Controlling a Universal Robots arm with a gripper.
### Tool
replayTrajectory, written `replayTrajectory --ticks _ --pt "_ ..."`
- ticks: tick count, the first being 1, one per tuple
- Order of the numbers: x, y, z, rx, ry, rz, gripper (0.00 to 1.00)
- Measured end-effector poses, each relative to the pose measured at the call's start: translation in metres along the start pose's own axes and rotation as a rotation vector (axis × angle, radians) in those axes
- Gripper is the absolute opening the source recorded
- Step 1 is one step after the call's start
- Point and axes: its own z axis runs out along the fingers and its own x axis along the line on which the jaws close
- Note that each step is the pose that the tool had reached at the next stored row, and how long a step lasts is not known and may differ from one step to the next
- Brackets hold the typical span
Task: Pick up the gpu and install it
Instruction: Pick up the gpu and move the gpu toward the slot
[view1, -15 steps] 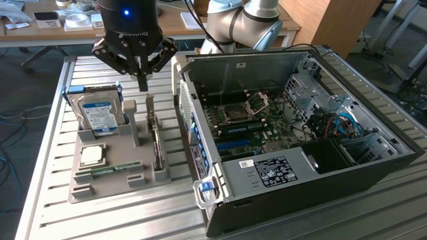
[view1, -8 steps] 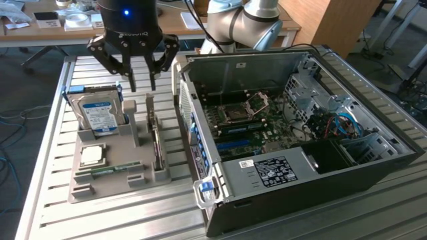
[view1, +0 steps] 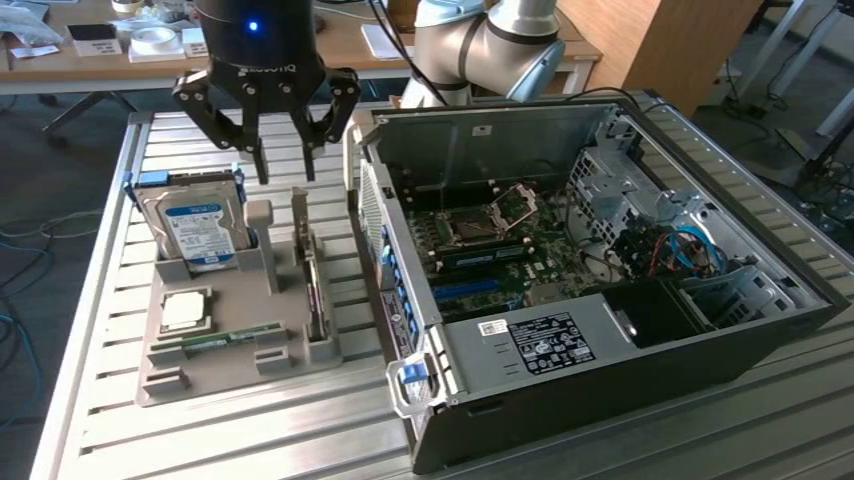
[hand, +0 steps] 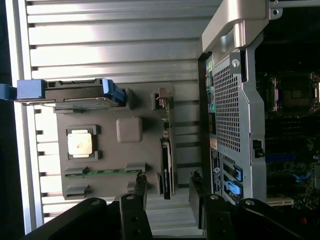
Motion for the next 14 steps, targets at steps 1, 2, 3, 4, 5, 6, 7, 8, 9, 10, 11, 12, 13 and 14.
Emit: replayTrajectory --ticks 1,2,3,4,5,6,7,8,9,10,11,12,13,14 --pt "0.000 -0.0001 0.0012 0.0000 0.0000 0.000 0.47" --pt "0.000 -0.0001 0.0027 0.0001 0.0001 0.000 0.47" --pt "0.000 -0.0002 0.0044 0.0001 0.0001 0.000 0.47" --pt "0.000 -0.0003 0.0061 0.0000 0.0000 0.000 0.47" --pt "0.000 -0.0003 0.0075 0.0000 0.0000 0.000 0.47" --pt "0.000 -0.0004 0.0090 0.0001 0.0001 0.000 0.47" --pt "0.000 -0.0004 0.0104 0.0000 0.0001 0.000 0.47" --pt "0.000 -0.0005 0.0120 0.0000 0.0001 0.000 0.47" --pt "0.000 -0.0006 0.0137 0.0000 0.0001 0.000 0.47" --pt "0.000 -0.0007 0.0156 0.0001 0.0001 0.000 0.47" --pt "0.000 -0.0008 0.0173 0.0001 0.0001 0.000 0.47" --pt "0.000 -0.0008 0.0188 0.0002 0.0002 0.000 0.47" --pt "0.000 -0.0009 0.0204 0.0001 0.0001 0.000 0.47" --pt "0.000 -0.0010 0.0218 0.0001 0.0001 0.000 0.47"
